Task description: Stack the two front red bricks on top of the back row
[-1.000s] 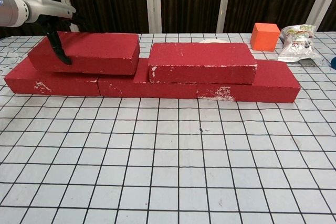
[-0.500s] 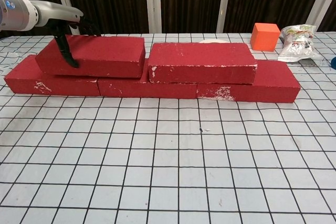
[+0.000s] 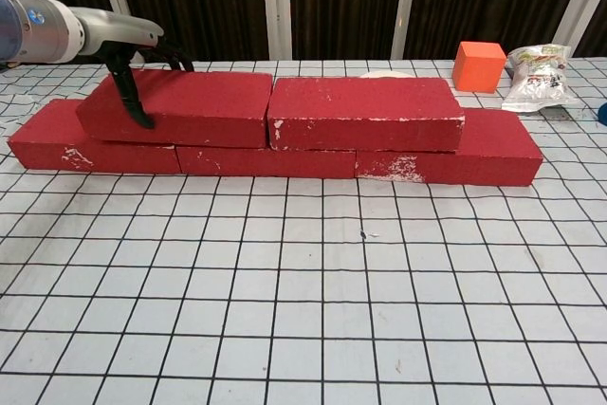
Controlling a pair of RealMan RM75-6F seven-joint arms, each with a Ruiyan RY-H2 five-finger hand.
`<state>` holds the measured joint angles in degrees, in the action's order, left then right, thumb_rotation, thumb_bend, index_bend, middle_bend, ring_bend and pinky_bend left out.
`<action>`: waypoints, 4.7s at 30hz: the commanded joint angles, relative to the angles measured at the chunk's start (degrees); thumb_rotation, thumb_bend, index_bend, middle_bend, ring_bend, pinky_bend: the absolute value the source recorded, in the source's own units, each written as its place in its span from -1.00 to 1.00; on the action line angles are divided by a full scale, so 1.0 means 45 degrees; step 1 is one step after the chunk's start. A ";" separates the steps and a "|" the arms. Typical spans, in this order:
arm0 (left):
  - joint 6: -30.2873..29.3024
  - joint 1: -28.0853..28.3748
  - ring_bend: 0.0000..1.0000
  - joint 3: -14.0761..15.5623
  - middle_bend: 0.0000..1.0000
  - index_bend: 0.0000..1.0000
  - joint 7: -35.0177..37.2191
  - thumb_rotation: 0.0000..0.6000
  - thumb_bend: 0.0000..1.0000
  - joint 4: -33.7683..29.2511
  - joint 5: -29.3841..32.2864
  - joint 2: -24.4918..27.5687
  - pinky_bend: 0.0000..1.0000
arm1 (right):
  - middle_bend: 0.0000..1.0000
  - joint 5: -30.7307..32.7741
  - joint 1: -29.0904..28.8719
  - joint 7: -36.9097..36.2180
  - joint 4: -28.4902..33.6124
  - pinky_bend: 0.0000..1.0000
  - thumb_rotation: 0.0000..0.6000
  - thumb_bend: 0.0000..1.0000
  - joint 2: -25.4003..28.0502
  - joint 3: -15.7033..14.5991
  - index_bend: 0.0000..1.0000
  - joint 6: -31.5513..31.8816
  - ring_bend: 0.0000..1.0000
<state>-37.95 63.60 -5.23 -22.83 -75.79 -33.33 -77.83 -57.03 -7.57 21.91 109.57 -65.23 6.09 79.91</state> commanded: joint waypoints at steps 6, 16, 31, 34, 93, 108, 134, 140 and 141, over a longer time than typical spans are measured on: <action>-0.0149 0.0099 -1.00 0.0032 -0.71 -0.61 -0.0169 1.00 -1.00 -0.0077 0.0207 -0.0039 -1.00 | -1.00 0.0031 -0.0019 0.0045 -0.0002 -1.00 1.00 -0.63 -0.0017 0.0000 -0.94 0.0004 -1.00; -0.0225 0.0132 -1.00 0.0057 -0.75 -0.66 -0.0239 1.00 -1.00 -0.0100 0.0440 -0.0039 -1.00 | -1.00 0.0090 -0.0025 0.0089 -0.0021 -1.00 1.00 -0.63 -0.0058 0.0019 -0.94 0.0055 -1.00; -0.0275 0.0292 -1.00 0.0143 -0.85 -0.81 -0.0468 1.00 -1.00 -0.0484 0.0840 0.0139 -1.00 | -1.00 0.0173 -0.0012 0.0124 0.0035 -1.00 1.00 -0.63 -0.0047 0.0040 -0.94 0.0121 -1.00; -0.0319 0.0291 -1.00 0.0144 -0.86 -0.81 -0.0465 1.00 -1.00 -0.0675 0.0829 0.0250 -1.00 | -1.00 0.0153 0.0005 0.0107 0.0021 -1.00 1.00 -0.63 -0.0056 0.0050 -0.94 0.0176 -1.00; -0.1447 -0.4057 -1.00 0.0052 -0.88 -0.79 0.1693 1.00 -1.00 -0.1420 -0.2742 0.1397 -1.00 | -1.00 0.0119 -0.0049 -0.0026 0.0024 -1.00 1.00 -0.63 0.0014 -0.0021 -0.94 -0.0059 -1.00; -0.1308 -0.3910 -1.00 0.0045 -0.88 -0.79 0.1383 1.00 -1.00 -0.1420 -0.2700 0.1201 -1.00 | -1.00 0.0207 -0.0061 0.0026 0.0037 -1.00 1.00 -0.63 0.0002 -0.0008 -0.94 -0.0033 -1.00; -0.3364 -0.5170 -1.00 0.0575 -0.89 -0.74 0.1081 1.00 -1.00 -0.5316 -0.2804 0.3797 -1.00 | -1.00 -0.0046 0.0003 -0.0166 0.0098 -1.00 1.00 -0.63 0.0072 -0.0048 -0.94 0.0046 -1.00; -0.6782 -0.7756 -1.00 0.1803 -0.91 -0.80 0.2036 1.00 -1.00 -0.6408 -0.6795 0.3808 -1.00 | -1.00 -0.1765 0.0012 -0.0797 -0.0406 -1.00 1.00 -0.63 -0.0110 -0.0349 -0.94 0.0144 -1.00; -0.7130 -0.8034 -1.00 0.2000 -0.92 -0.81 0.1934 1.00 -1.00 -0.6381 -0.7173 0.3718 -1.00 | -1.00 -0.2113 0.0029 -0.0911 -0.0546 -1.00 1.00 -0.63 -0.0152 -0.0407 -0.94 0.0218 -1.00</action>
<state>-62.40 34.54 -0.37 -15.59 -101.99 -56.20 -61.76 -62.90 -7.55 19.44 108.62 -65.41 5.09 80.41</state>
